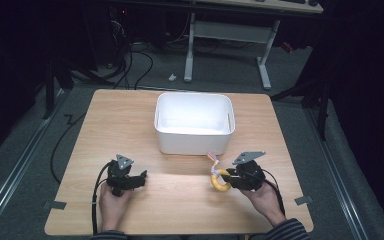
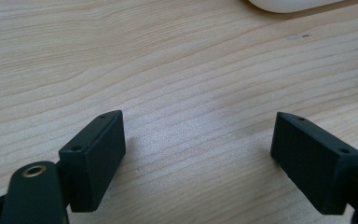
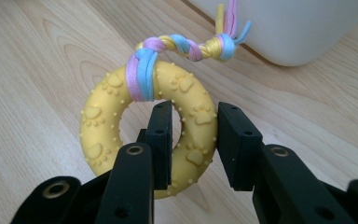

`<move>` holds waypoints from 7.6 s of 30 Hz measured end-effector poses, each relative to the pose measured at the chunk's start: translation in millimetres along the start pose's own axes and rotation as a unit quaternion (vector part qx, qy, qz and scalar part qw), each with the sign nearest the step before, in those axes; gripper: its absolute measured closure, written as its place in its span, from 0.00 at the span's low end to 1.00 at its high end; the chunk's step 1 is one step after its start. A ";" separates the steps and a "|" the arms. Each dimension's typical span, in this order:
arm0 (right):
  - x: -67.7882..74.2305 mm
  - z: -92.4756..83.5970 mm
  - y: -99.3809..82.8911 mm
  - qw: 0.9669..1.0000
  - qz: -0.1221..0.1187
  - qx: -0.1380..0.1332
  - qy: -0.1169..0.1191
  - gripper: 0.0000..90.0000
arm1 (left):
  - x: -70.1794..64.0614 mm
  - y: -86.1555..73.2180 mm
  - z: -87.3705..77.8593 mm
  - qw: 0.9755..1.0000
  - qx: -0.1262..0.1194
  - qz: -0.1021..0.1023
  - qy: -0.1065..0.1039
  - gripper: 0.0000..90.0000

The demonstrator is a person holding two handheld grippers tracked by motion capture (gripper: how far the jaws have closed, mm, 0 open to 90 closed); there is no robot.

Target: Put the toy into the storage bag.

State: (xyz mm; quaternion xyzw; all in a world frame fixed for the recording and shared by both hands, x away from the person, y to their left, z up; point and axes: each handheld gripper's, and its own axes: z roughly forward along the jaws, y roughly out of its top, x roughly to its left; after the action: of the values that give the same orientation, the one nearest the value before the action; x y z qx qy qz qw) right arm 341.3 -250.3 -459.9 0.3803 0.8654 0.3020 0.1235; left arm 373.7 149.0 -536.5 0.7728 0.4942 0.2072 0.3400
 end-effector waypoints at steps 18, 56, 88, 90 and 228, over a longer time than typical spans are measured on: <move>-28.2 -58.6 -16.4 0.998 0.031 -0.029 -0.053 0.75 | 0.2 0.2 0.4 1.000 -0.001 -0.001 0.001 0.20; -77.4 -112.7 32.8 0.988 0.070 -0.074 -0.115 0.75 | 0.2 0.2 0.4 1.000 -0.001 -0.001 0.001 0.20; -79.8 -98.7 112.6 0.990 0.051 -0.079 -0.105 0.75 | 0.2 0.1 0.1 1.000 0.000 0.000 0.000 0.20; -78.9 -95.6 116.9 0.990 0.048 -0.079 -0.103 0.75 | 0.2 0.1 0.1 1.000 0.000 0.000 0.000 0.20; -91.6 -89.1 70.5 0.982 0.112 -0.102 -0.113 0.48 | -0.1 0.0 0.3 1.000 -0.001 -0.001 0.001 0.20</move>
State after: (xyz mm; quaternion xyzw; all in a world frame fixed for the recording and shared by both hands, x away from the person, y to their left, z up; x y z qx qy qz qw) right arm 405.2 -318.4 -347.7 0.4916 0.7625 0.3560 0.2239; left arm 373.8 148.8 -536.6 0.7719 0.4950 0.2080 0.3404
